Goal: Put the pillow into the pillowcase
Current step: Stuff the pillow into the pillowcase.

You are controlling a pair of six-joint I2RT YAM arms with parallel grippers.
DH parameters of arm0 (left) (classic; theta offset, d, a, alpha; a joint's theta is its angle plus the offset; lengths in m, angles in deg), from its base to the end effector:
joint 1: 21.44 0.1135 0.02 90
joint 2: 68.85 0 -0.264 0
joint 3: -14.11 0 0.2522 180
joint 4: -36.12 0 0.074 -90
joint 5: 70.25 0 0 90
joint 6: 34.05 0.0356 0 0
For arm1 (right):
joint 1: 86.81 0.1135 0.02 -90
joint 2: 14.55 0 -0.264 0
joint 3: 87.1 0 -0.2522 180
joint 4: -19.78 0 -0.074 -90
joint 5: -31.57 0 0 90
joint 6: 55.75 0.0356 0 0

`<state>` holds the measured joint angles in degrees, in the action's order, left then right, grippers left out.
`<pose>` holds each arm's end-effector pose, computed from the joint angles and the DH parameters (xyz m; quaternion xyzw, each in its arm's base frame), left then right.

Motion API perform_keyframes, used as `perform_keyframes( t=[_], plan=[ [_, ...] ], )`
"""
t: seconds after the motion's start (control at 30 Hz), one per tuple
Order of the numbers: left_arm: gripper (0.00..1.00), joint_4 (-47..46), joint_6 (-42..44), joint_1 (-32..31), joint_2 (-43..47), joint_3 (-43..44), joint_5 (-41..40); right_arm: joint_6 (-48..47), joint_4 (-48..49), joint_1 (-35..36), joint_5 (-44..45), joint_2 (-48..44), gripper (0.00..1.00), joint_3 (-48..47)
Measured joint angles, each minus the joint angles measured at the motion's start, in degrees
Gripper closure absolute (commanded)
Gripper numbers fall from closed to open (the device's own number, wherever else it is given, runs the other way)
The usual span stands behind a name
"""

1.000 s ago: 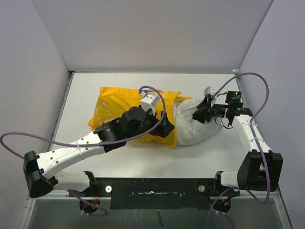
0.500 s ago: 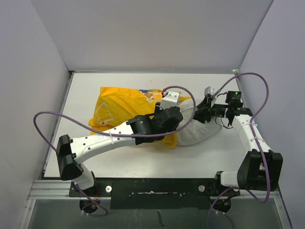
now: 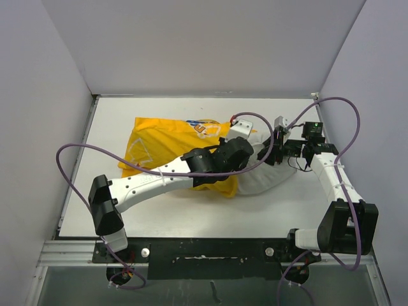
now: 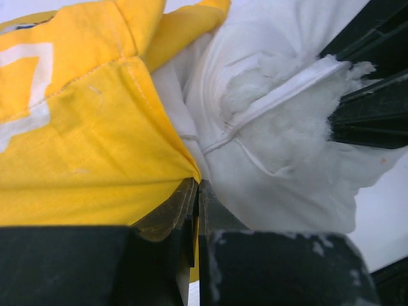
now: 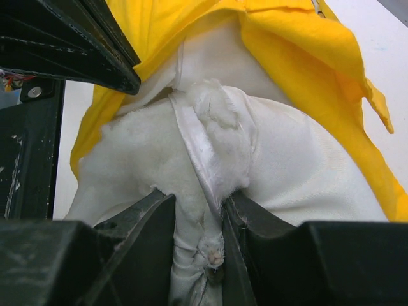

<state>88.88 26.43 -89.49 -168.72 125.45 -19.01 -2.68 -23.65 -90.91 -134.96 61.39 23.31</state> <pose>0.1660 -0.3524 0.3566 0.1544 0.8564 -0.0935 0.4837 0.2615 0.0160 0.2789 -0.4126 0.6471 0.4501 0.4566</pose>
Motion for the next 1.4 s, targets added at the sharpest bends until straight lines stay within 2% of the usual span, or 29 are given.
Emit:
perform_keyframes(
  t=[0.13,0.23,0.4,0.47,0.57,0.67,0.77,0.8,0.87,0.9,0.93,1.03,1.17,1.23,1.4],
  plan=[
    [1.0,-5.9,4.5,2.3,2.4,-2.4,10.0,-1.0,-1.2,0.0,-1.5,0.0,0.78,-0.1],
    [1.0,-12.4,6.4,6.0,5.7,-4.5,21.8,0.1,-1.2,0.4,-1.9,0.0,0.79,-0.9],
    [1.0,-19.0,6.6,15.2,6.8,-1.6,39.4,3.8,-0.4,3.1,0.0,0.0,0.87,-9.6],
    [1.0,-21.4,5.1,19.0,5.3,1.6,45.3,8.1,3.6,3.7,1.4,0.0,0.92,-13.5],
    [1.0,-23.9,2.6,22.5,-0.7,10.7,52.0,16.9,12.7,3.6,4.0,-0.6,0.98,-14.4],
    [1.0,-26.9,0.3,22.8,-7.8,18.9,58.4,26.2,22.3,1.7,6.4,-1.4,0.98,-12.3],
    [1.0,-29.8,-1.4,22.1,-10.5,19.3,63.6,29.8,26.2,0.0,8.2,-2.2,0.96,-8.5],
    [1.0,-30.8,-1.6,22.0,-10.5,17.6,64.7,30.1,26.7,-0.5,8.6,-2.7,0.95,-6.2],
    [1.0,-33.6,-1.8,21.9,-10.3,13.0,66.0,30.1,27.2,-1.6,9.6,-3.4,0.83,-0.8],
    [0.85,-35.2,-1.8,21.8,-10.2,10.0,66.1,30.1,27.2,-2.2,9.9,-3.5,0.79,1.3],
    [0.75,-36.5,-1.8,21.7,-10.2,7.6,66.0,30.1,27.1,-3.4,10.2,-3.5,0.75,3.6],
    [0.58,-39.7,-1.2,21.2,-9.9,-0.3,65.5,29.0,23.9,-7.7,10.6,-3.5,0.62,5.6],
    [0.37,-40.8,0.7,20.6,-7.7,-6.8,63.1,23.6,16.2,-12.3,11.6,-3.4,0.42,0.0],
    [0.31,-42.1,1.8,20.7,-4.5,-10.0,62.0,21.0,12.2,-13.7,11.7,-3.3,0.31,-2.9],
    [0.3,-44.7,5.6,21.6,13.7,-24.4,60.0,12.0,-1.7,-17.6,12.6,-2.6,0.04,-12.1]
  ],
)
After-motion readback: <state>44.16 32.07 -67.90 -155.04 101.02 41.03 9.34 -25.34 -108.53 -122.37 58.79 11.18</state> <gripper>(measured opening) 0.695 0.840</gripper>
